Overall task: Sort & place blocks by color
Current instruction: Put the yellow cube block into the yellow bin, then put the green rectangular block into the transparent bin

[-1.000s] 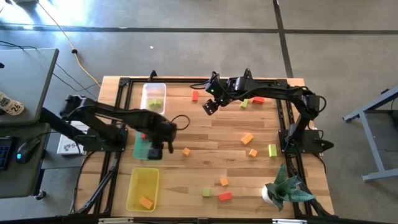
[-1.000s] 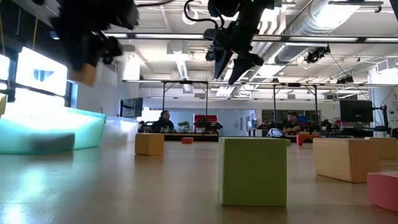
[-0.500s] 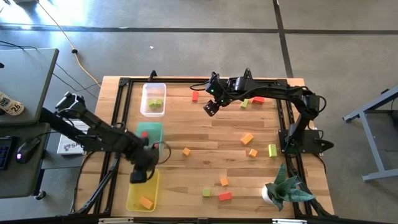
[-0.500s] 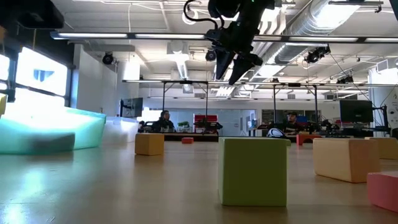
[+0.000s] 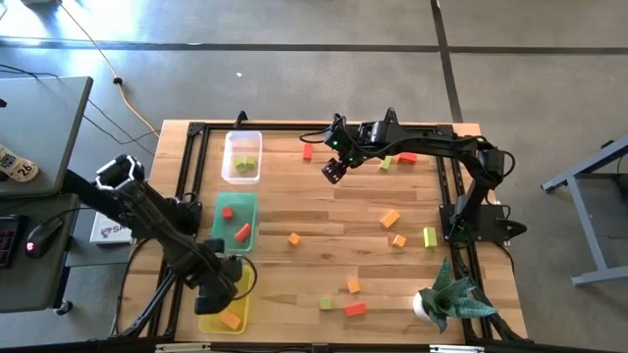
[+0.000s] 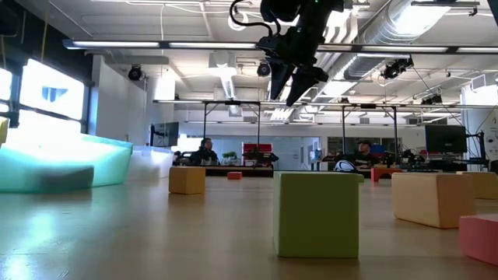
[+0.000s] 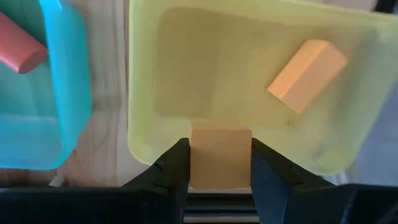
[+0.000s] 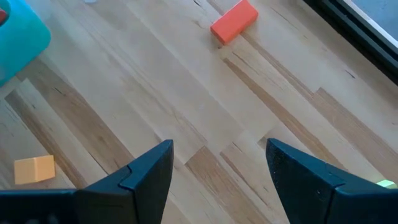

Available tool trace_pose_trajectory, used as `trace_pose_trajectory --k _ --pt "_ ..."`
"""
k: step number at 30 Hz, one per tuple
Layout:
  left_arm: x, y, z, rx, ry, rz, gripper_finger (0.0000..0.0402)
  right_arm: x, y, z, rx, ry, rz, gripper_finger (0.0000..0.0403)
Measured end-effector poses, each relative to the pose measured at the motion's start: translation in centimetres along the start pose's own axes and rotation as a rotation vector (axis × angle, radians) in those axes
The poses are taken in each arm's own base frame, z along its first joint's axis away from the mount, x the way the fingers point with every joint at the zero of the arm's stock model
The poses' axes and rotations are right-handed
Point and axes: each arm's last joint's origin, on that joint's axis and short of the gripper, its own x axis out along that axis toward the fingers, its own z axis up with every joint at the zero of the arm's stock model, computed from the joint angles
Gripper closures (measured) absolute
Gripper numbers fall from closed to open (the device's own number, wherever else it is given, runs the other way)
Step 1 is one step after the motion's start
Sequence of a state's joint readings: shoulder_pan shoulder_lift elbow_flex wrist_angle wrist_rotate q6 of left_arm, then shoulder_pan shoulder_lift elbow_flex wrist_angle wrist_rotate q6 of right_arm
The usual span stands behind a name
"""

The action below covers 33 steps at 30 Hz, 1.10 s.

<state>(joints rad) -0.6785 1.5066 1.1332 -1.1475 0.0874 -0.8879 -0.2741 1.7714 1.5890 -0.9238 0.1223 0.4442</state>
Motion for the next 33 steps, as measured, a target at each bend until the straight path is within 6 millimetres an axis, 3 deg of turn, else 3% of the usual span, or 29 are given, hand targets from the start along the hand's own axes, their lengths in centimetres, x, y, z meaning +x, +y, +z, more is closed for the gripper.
trace_pose_trajectory --k 11,21,26,33 --pt "3.3 -1.4 1.4 -0.011 0.067 0.030 0.0278 0.0 0.0 -0.1 -0.002 0.008 -0.004 0.0159" --pt "4.7 -1.7 1.9 -0.047 0.161 0.019 0.0202 0.0 -0.1 -0.2 -0.003 0.016 -0.008 0.0160" --pt "4.6 -1.3 2.3 -0.068 0.169 0.006 0.0174 0.0 -0.1 -0.2 -0.027 0.018 -0.009 0.0160" --pt "2.7 -0.2 2.6 -0.103 0.124 -0.051 0.0178 0.0 -0.1 -0.2 -0.030 0.019 -0.009 0.0160"
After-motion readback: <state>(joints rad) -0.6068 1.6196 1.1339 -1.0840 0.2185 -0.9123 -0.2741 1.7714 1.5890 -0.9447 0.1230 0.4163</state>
